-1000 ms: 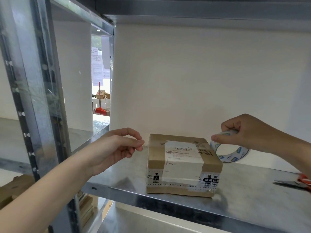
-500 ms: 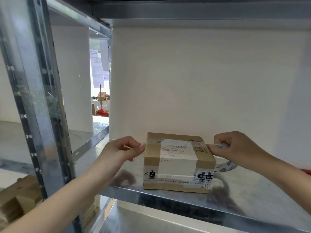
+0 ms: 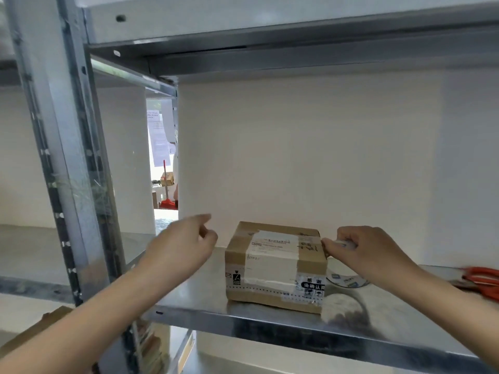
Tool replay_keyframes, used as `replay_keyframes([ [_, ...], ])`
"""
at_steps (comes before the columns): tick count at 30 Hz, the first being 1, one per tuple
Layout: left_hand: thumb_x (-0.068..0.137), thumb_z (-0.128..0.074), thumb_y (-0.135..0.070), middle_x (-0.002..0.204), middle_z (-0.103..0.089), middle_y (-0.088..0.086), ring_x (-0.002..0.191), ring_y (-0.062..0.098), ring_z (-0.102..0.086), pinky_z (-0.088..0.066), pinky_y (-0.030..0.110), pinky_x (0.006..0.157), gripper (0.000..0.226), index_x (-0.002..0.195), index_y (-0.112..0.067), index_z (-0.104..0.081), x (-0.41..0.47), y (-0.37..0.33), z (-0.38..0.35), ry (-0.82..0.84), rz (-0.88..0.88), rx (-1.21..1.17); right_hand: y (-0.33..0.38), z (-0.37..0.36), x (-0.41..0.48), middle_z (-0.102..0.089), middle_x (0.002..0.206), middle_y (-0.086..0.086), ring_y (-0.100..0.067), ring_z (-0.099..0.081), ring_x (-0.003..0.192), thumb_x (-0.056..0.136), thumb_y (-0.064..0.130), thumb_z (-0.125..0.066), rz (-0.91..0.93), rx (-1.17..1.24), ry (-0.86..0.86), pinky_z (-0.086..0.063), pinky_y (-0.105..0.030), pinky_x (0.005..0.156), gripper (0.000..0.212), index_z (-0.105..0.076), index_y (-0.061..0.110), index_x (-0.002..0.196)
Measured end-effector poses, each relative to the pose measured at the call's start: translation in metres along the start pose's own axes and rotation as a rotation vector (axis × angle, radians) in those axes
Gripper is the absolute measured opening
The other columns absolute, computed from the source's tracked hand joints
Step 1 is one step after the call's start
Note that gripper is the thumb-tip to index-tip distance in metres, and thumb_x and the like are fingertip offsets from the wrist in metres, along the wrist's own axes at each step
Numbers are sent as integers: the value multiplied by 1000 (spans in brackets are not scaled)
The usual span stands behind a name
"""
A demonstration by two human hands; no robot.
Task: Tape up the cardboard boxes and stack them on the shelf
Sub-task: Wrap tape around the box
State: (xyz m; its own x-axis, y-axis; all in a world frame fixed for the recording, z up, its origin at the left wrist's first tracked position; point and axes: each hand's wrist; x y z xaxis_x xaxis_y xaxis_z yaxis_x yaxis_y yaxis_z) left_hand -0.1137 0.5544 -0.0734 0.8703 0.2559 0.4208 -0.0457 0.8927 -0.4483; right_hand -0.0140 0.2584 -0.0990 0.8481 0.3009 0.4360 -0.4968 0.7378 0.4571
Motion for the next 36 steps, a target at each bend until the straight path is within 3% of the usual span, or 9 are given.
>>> replay_keyframes([
  [3,104,-38,-46,140,-58,-10,125,18,-55,-41,30,100,47,147,-29,-47,23,-32,10,-152,-159,20,3,-1,-1,-34,56,1,-11,-30,49,89,52,-61,-10,-1,-3,-19,-31,54,49,-39,18,61],
  [6,95,-23,-69,165,-21,-11,152,8,-15,-12,27,120,71,157,-35,-24,31,-64,-15,419,-369,25,4,0,-2,-34,57,0,-11,-30,50,88,50,-62,-22,0,-4,-19,-31,54,48,-39,18,61],
  [9,82,-8,-83,168,3,-12,152,2,8,3,33,125,92,160,-34,1,36,-64,-40,660,-427,206,-1,-1,-2,-30,55,4,-9,-27,49,89,50,-62,-23,22,-24,-18,-31,54,51,-35,18,60],
  [18,77,-36,-90,168,9,-6,154,13,10,3,43,125,110,159,-32,10,44,-72,-30,784,-409,311,3,4,3,-35,55,3,-10,-32,50,88,47,-67,-22,51,25,-23,-30,55,51,-37,19,58],
  [22,74,-58,-83,165,-15,-6,150,23,-16,-19,42,119,111,158,-36,-1,34,-94,-40,679,-578,324,5,6,2,-39,53,6,-10,-36,49,87,50,-66,-52,55,65,-26,-29,56,50,-41,20,56],
  [26,67,-71,-79,153,-37,-13,138,13,-36,-31,36,114,106,154,-41,-22,31,-84,-44,529,-528,-9,12,34,-1,-51,59,1,-12,-47,56,92,46,-64,-117,368,135,-35,-25,61,42,-59,14,65],
  [30,65,-77,-71,141,-52,-22,128,0,-51,-43,36,112,89,143,-54,-38,25,-73,-41,377,-407,-624,35,69,9,-59,69,-2,-15,-59,73,92,39,-64,-28,719,-104,-42,-29,82,33,-63,11,75],
  [33,69,-70,-69,129,-65,-17,121,7,-61,-48,41,106,67,132,-54,-52,7,-70,-55,280,-290,-982,63,64,23,-57,62,-5,-23,-63,74,90,55,-55,-11,936,-98,-49,-34,86,47,-61,11,73],
  [36,66,-70,-77,125,-70,-5,120,20,-63,-45,53,108,76,131,-40,-59,-8,-61,-73,235,-151,-1172,85,40,29,-53,58,-6,-22,-61,70,84,66,-49,-17,1014,12,-48,-35,87,56,-53,14,64],
])
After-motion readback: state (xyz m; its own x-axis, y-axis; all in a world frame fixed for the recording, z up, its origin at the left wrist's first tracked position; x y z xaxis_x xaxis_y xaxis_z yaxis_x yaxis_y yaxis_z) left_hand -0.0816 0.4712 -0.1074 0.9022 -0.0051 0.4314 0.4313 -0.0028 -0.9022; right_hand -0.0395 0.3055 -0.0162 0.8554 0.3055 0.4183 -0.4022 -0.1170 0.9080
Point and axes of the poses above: each hand's wrist, its own x-axis towards the middle knuckle, its own z-axis out of the back of the hand, y = z × x
